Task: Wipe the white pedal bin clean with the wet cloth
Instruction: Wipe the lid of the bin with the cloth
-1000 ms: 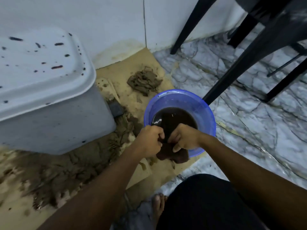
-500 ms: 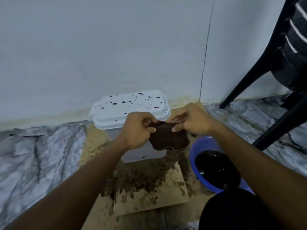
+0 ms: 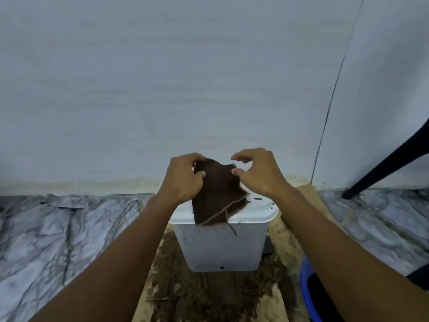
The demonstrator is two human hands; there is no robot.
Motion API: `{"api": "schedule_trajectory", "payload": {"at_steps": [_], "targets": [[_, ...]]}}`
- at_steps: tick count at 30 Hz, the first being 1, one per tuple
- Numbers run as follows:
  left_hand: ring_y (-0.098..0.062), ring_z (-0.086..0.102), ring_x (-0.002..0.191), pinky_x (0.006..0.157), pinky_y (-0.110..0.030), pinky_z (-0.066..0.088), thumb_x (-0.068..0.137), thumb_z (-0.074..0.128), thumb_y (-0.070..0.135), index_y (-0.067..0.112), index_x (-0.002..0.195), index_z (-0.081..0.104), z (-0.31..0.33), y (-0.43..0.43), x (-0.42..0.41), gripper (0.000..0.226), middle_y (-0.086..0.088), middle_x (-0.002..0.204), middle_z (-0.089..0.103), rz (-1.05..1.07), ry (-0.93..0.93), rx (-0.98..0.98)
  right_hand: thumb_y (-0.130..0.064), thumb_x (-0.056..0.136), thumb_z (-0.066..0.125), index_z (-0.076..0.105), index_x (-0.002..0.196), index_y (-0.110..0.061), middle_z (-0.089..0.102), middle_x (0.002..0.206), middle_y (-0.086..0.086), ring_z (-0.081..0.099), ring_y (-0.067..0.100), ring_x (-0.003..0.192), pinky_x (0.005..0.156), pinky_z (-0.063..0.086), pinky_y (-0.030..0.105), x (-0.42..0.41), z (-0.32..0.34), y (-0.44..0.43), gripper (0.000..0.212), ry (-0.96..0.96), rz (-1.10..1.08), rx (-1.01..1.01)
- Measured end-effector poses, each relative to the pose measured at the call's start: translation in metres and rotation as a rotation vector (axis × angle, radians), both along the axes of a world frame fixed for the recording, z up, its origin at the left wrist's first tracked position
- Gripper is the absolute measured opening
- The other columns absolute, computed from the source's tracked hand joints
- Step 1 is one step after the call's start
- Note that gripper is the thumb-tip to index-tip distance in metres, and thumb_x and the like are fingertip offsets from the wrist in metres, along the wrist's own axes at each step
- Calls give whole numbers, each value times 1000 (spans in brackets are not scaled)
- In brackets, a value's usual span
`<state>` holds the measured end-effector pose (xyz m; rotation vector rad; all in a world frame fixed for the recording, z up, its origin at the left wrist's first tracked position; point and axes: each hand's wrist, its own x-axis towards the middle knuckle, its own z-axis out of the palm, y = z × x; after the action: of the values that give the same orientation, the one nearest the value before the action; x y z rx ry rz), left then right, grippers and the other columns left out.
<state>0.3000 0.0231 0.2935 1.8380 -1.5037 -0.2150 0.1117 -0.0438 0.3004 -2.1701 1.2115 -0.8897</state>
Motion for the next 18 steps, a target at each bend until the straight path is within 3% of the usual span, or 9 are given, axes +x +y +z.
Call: {"api": "schedule_trajectory", "payload": {"at_steps": [2,5,8,12,15,18], "targets": [[-22,56,120,103,-33,43,89,70,20,14,131,62,-20,-9,-2,43,-3,128,64,-26,-132,103,-26,80,79,71,117,-25,67,126,-4,58,14,120,100,44,25,-8,-17,3,38,110,19,36],[-23,45,131,110,-36,37,94,62,35,18,138,55,-47,-15,-12,48,-2,138,57,-65,-160,120,-39,74,83,63,128,-29,57,136,-5,45,15,132,109,37,32,-24,-43,9,59,246,75,35],[-23,24,149,122,-44,23,98,47,52,22,151,39,-61,-29,-21,61,-3,160,34,-87,-223,228,-49,71,83,51,142,-24,45,148,-5,22,14,147,119,27,37,-33,-59,8,81,329,142,-15],[-22,-4,155,125,-45,-2,99,22,66,27,160,11,-69,-43,-32,73,-7,168,5,-108,-378,373,-58,66,83,43,147,-26,32,157,-7,5,8,151,121,20,36,-38,-72,0,96,312,181,-43],[-23,-12,154,124,-46,-8,99,14,66,32,160,0,-72,-49,-45,70,-5,168,-5,-174,-452,407,-64,61,83,41,148,-22,31,158,-8,8,10,151,121,20,37,-40,-78,-5,106,279,184,-19],[-19,-15,154,125,-44,-6,101,13,63,35,159,-2,-72,-43,-48,66,-1,168,-8,-254,-484,387,-66,56,85,40,148,-23,35,153,-8,26,11,144,118,28,34,-40,-79,-7,110,253,190,-11]]}}
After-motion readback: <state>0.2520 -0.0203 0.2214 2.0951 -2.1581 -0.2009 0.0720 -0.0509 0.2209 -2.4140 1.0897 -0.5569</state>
